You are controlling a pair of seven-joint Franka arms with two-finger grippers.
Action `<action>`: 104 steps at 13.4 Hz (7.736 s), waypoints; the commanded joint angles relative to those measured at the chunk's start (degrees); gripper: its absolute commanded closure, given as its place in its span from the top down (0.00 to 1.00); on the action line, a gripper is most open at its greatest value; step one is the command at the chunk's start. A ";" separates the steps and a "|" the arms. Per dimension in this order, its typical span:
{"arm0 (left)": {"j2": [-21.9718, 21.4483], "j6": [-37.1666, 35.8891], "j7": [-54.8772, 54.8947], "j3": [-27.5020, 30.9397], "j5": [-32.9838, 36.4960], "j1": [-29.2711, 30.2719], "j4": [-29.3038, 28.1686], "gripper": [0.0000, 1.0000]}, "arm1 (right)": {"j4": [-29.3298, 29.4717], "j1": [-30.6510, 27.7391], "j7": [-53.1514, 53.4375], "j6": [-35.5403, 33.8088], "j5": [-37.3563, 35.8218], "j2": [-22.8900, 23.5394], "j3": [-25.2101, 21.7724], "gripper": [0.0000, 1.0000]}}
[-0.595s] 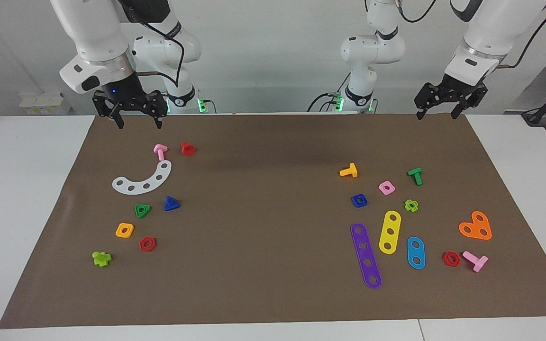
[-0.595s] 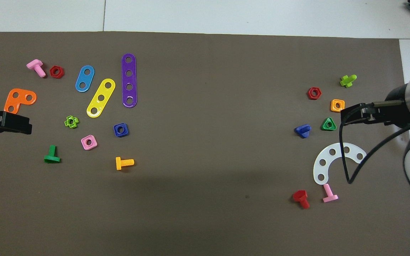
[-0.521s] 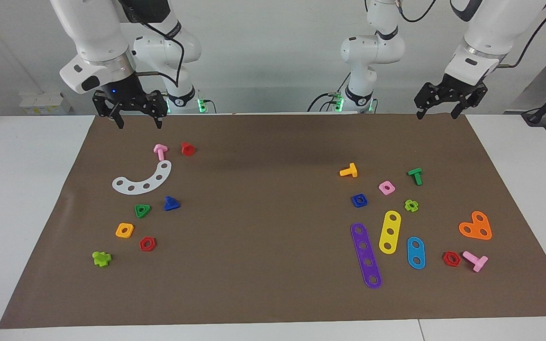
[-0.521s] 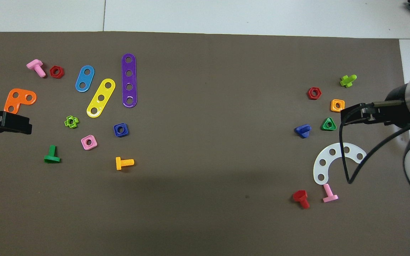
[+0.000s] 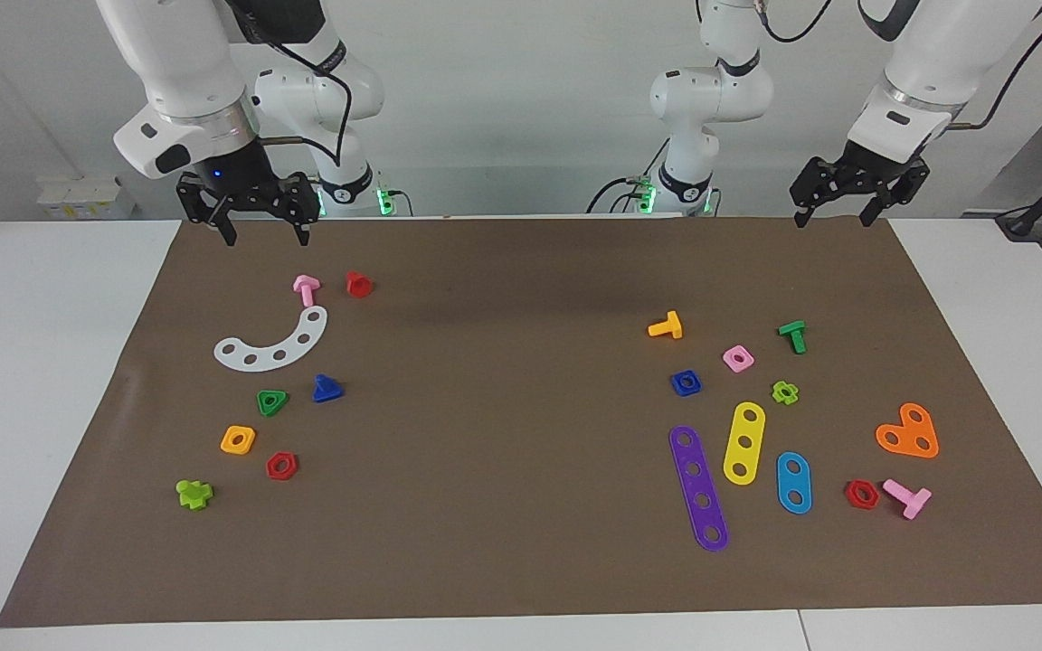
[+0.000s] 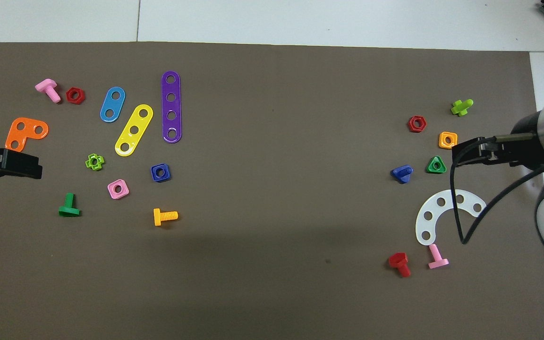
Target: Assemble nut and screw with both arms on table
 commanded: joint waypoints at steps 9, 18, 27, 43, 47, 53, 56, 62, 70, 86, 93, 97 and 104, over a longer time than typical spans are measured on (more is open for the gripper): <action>-6.05 11.50 0.04 -0.11 -0.12 -2.21 -15.20 1.00 | -7.35 -0.57 -1.38 5.45 1.06 -2.14 0.47 0.95; -3.95 26.89 -6.26 -0.11 -4.69 -5.10 -26.39 0.99 | -24.94 -0.66 -1.99 26.46 0.97 -3.11 0.47 0.93; 4.49 41.39 -25.86 -0.11 -4.69 -8.46 -29.11 0.97 | -28.81 -1.54 -5.60 35.60 0.97 4.53 0.38 0.93; 16.53 55.65 -26.24 0.07 -3.82 -11.53 -30.88 0.85 | -37.96 -3.30 -9.73 52.59 0.88 9.63 0.38 0.79; 18.03 54.51 -26.24 0.16 -0.57 -12.68 -30.79 0.80 | -36.82 -3.03 -9.82 52.59 0.88 9.90 0.38 0.72; 17.85 50.73 -26.33 0.25 -0.12 -12.59 -30.09 0.61 | -36.29 -3.03 -9.99 54.34 0.88 10.07 0.39 0.68; 17.85 50.11 -26.33 0.25 -0.12 -12.68 -29.91 0.51 | -36.38 -3.03 -9.99 54.34 0.88 9.99 0.38 0.65; 18.11 45.45 -26.24 0.25 -0.03 -12.59 -27.01 0.00 | -36.47 -2.94 -9.81 54.17 0.88 9.90 0.38 0.43; 18.29 44.93 -26.24 0.25 -0.03 -13.38 -25.34 0.00 | -36.29 -2.86 -10.08 53.64 0.88 9.63 0.47 0.00; 19.17 45.80 -33.27 0.16 0.14 -22.95 -21.56 0.00 | -24.97 21.92 32.71 48.90 0.88 14.81 0.56 0.00; 20.13 46.07 -37.57 -0.02 -0.21 -25.77 -18.93 0.00 | -19.77 27.55 38.00 49.16 -0.08 19.74 0.47 0.00; 20.48 45.45 -39.77 -0.02 -0.38 -27.09 -17.26 0.00 | -19.94 27.64 38.17 49.07 -0.26 20.18 0.47 0.78; 21.28 45.54 -44.43 -0.11 -0.56 -32.70 -15.58 0.00 | -19.94 21.59 34.15 44.78 0.18 13.60 0.30 0.97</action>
